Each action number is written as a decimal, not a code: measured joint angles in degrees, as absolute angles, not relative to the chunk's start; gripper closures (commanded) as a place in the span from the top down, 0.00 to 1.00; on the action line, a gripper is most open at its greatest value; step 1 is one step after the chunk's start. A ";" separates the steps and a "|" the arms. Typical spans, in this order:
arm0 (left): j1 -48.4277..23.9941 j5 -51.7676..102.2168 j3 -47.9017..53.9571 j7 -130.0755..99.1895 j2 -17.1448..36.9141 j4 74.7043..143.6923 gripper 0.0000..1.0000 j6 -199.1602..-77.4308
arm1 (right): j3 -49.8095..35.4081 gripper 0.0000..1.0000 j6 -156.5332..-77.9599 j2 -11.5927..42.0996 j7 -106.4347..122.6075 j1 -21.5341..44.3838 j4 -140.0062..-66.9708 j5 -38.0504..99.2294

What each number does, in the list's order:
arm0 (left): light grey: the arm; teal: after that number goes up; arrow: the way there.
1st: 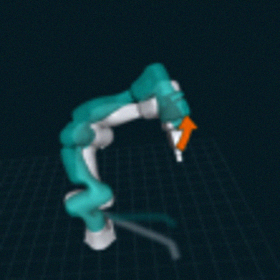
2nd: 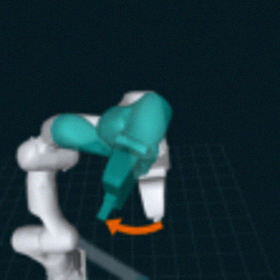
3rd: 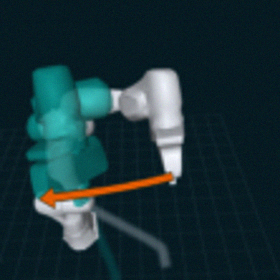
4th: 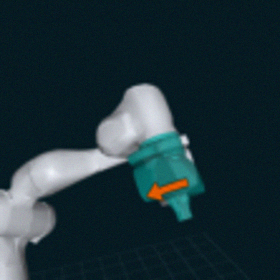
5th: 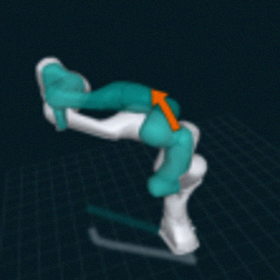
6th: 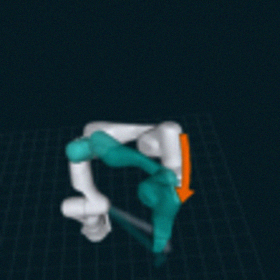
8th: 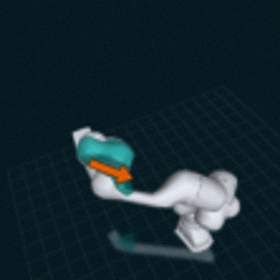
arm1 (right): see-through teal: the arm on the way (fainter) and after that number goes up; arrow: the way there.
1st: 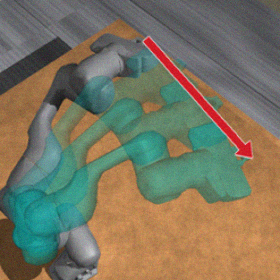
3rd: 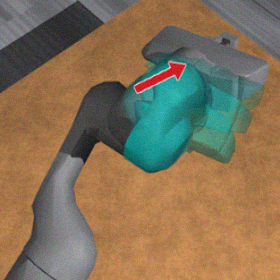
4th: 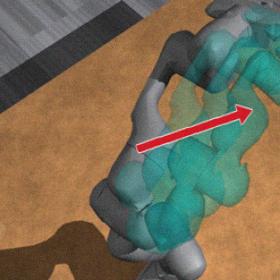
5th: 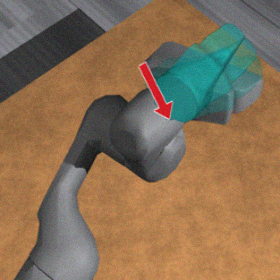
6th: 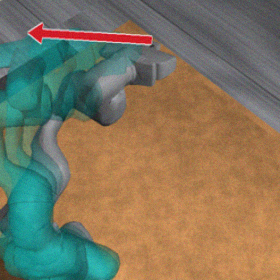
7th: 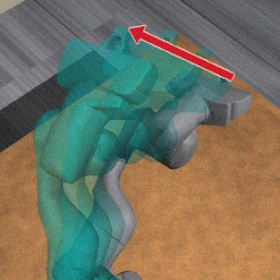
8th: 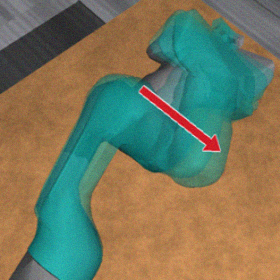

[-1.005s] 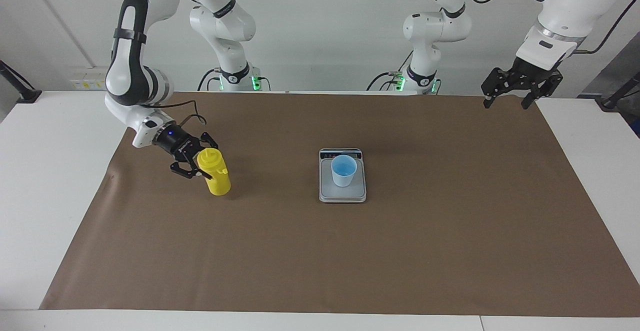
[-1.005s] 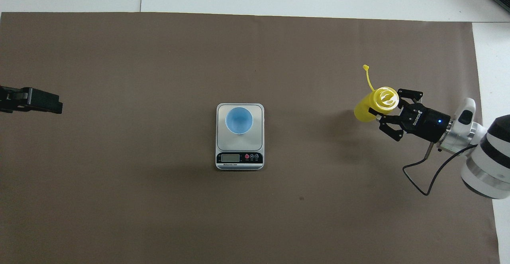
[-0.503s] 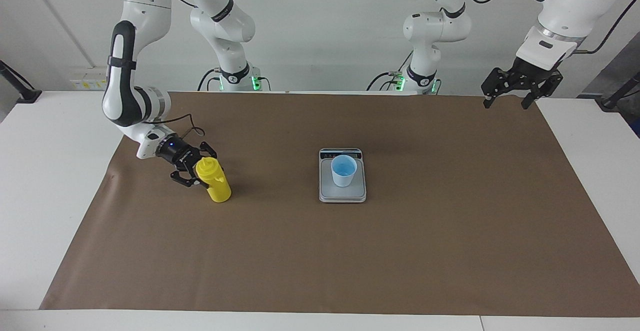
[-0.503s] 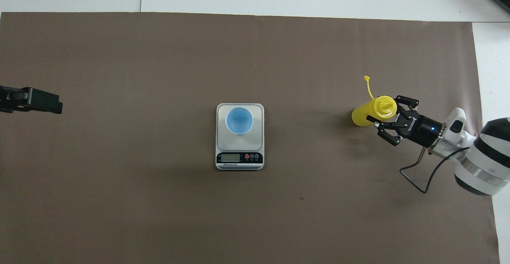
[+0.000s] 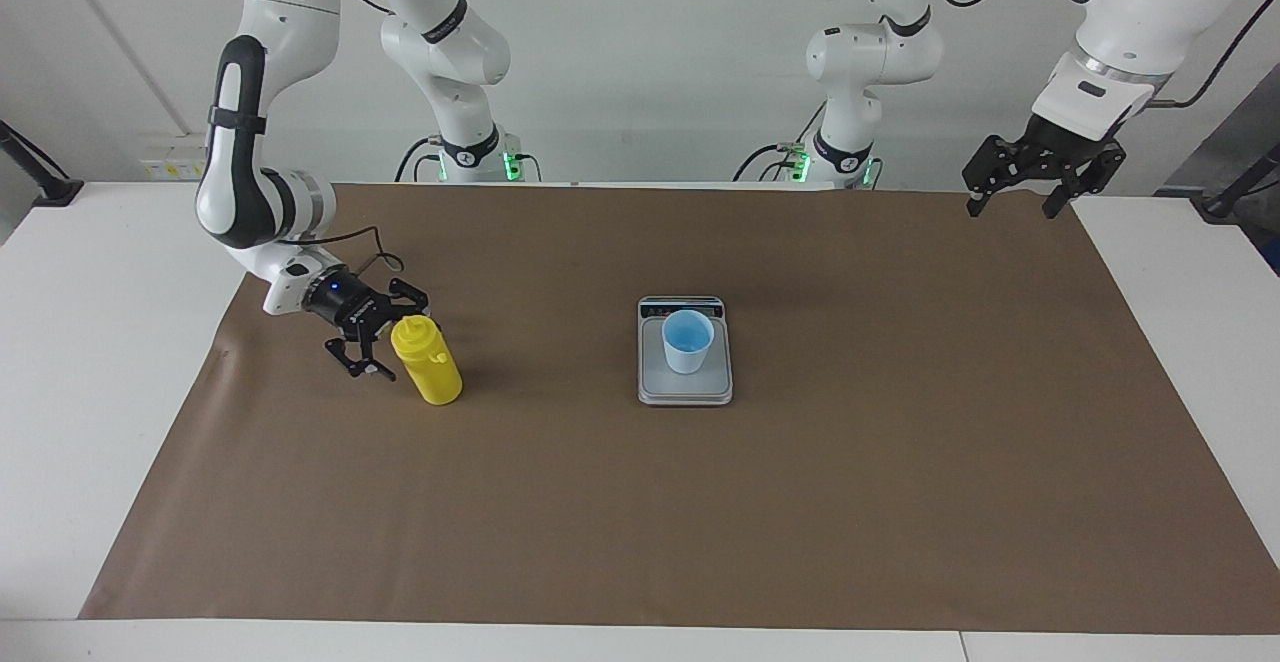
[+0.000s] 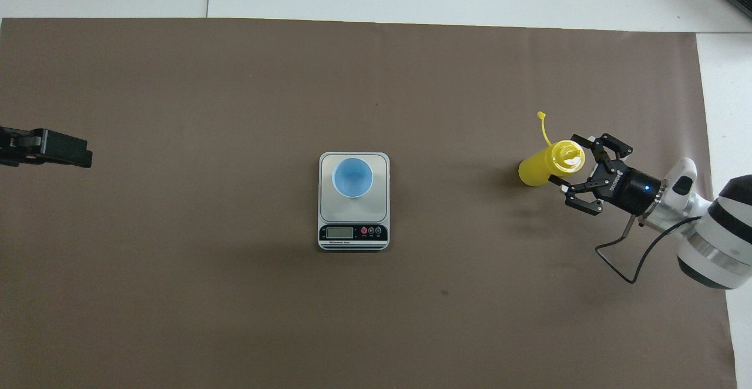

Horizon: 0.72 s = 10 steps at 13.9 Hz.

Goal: Pour seasoning into cup on scale with both arms
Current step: 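Open the right gripper and draw it back from the bottle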

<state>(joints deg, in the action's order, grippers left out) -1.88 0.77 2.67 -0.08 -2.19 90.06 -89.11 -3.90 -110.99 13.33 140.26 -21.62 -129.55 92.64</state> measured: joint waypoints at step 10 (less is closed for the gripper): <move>-1.88 0.77 2.67 -0.08 -2.18 90.07 1.00 -89.11 | -3.60 1.00 -120.55 8.33 139.51 -25.02 -126.67 67.93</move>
